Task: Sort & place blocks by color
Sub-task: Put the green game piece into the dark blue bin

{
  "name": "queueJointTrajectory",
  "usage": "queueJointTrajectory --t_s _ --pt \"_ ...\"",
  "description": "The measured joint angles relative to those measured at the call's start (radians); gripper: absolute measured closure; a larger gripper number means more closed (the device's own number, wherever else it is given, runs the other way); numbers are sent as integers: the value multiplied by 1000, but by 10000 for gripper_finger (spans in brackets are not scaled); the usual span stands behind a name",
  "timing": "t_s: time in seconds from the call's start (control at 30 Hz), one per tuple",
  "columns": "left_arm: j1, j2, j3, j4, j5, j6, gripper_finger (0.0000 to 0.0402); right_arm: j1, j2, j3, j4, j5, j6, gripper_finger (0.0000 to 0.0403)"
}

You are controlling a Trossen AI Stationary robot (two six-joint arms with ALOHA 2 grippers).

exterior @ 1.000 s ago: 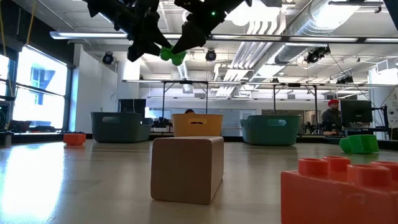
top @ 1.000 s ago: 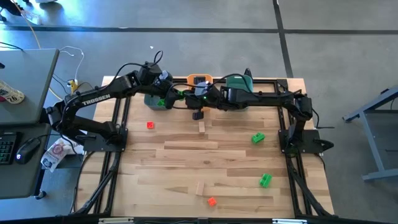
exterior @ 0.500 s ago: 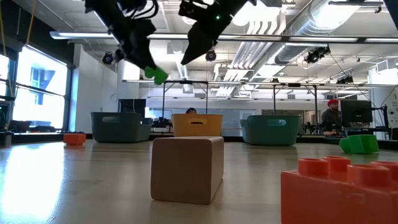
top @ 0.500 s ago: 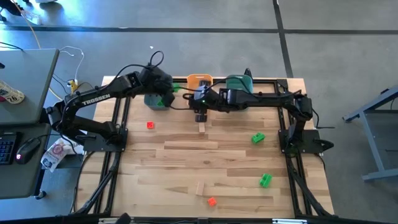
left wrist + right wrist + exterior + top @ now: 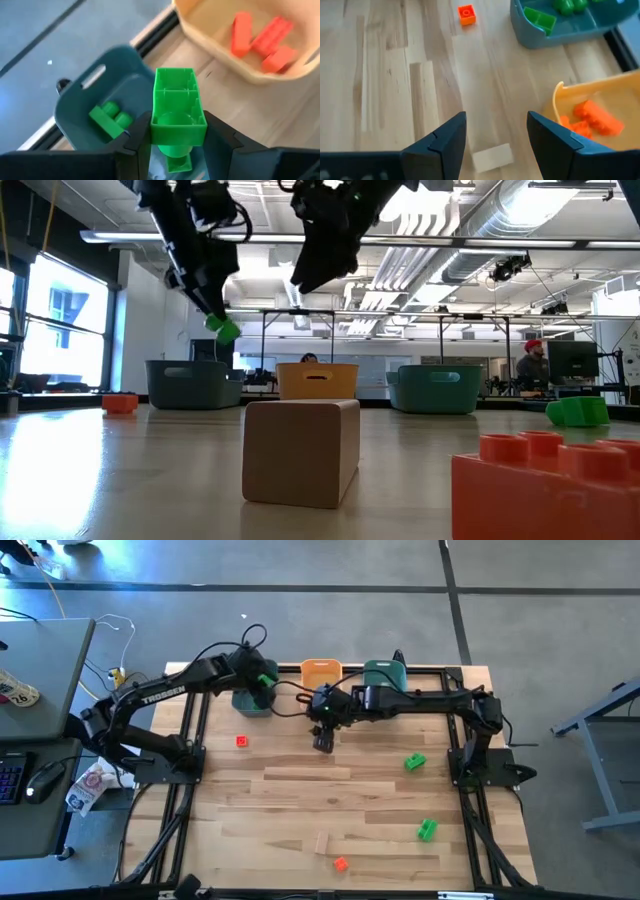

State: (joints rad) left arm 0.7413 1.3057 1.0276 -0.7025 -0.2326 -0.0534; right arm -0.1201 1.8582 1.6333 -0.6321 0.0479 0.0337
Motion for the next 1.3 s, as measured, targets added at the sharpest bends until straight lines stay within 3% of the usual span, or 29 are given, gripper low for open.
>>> queueJointTrajectory --t_s 0.43,0.8,1.1,1.3 --pt "88 59 -32 3 15 41 286 3 117 0 -36 7 412 209" --pt "129 60 -32 -9 19 38 284 17 218 0 -174 110 703 209" --pt "131 60 -32 -7 23 38 278 54 227 0 -180 210 807 209" --pt "131 60 -32 -6 23 38 249 77 227 0 -179 233 823 209"
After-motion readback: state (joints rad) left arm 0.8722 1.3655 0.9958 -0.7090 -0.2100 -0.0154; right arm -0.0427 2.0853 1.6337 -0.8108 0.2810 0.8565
